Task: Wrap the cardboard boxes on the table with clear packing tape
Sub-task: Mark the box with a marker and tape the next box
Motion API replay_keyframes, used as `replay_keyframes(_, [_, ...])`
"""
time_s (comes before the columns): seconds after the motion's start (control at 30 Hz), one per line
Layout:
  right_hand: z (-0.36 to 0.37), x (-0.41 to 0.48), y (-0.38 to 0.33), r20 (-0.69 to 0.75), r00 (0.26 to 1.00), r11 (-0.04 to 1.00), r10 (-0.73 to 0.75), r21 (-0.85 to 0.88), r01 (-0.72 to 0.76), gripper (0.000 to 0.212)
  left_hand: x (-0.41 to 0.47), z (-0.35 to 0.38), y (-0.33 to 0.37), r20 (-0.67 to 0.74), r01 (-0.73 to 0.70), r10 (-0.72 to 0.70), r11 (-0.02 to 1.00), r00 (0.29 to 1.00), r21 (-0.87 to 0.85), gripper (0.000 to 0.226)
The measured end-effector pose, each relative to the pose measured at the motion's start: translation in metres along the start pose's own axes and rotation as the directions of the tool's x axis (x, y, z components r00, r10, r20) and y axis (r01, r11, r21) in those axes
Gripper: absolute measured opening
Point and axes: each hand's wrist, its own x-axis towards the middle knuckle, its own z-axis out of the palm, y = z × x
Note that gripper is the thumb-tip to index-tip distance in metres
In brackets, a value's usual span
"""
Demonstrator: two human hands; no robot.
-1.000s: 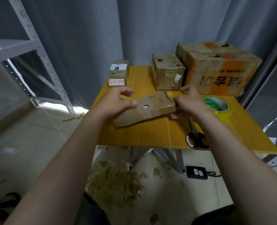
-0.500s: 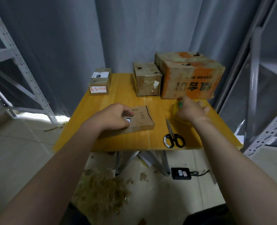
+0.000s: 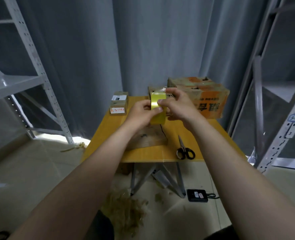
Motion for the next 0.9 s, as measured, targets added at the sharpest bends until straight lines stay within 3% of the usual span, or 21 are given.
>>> replay_keyframes(0.2, [0.000,-0.005,-0.031,0.004,0.991,0.967,-0.136,-0.217,0.134,0.029,-0.029,-0.025,0.006,0.079,-0.047,0.042,0.996,0.996,0.072,0.020])
replay_keyframes(0.33, [-0.005,-0.010,-0.042,0.026,0.991,0.949,-0.130,-0.286,0.132,0.012,-0.036,-0.037,0.010,0.065,-0.035,0.028,0.992,0.998,0.118,0.020])
replay_keyframes(0.47, [0.002,-0.015,-0.048,0.046,0.972,0.890,-0.230,-0.395,0.229,0.005,-0.041,-0.040,0.011,0.018,-0.026,0.024,0.985,1.000,0.171,0.021])
replay_keyframes(0.57, [0.010,-0.013,-0.049,0.012,0.959,0.835,-0.282,-0.489,0.251,0.020,-0.050,-0.035,0.014,0.054,0.006,-0.011,0.996,0.999,0.088,0.023])
replay_keyframes(0.63, [0.011,-0.010,-0.049,0.011,0.960,0.810,-0.279,-0.535,0.241,0.026,-0.054,-0.030,0.013,0.015,-0.011,0.009,0.990,1.000,0.140,0.029])
replay_keyframes(0.7, [0.011,-0.012,-0.049,0.038,0.969,0.823,-0.244,-0.521,0.227,0.023,-0.060,-0.028,0.010,-0.047,-0.011,0.025,0.962,0.999,0.274,0.035])
replay_keyframes(0.9, [0.018,-0.017,-0.038,0.078,0.981,0.884,-0.179,-0.425,0.195,0.006,-0.077,-0.028,0.003,-0.111,0.114,-0.083,0.943,0.990,0.314,0.048])
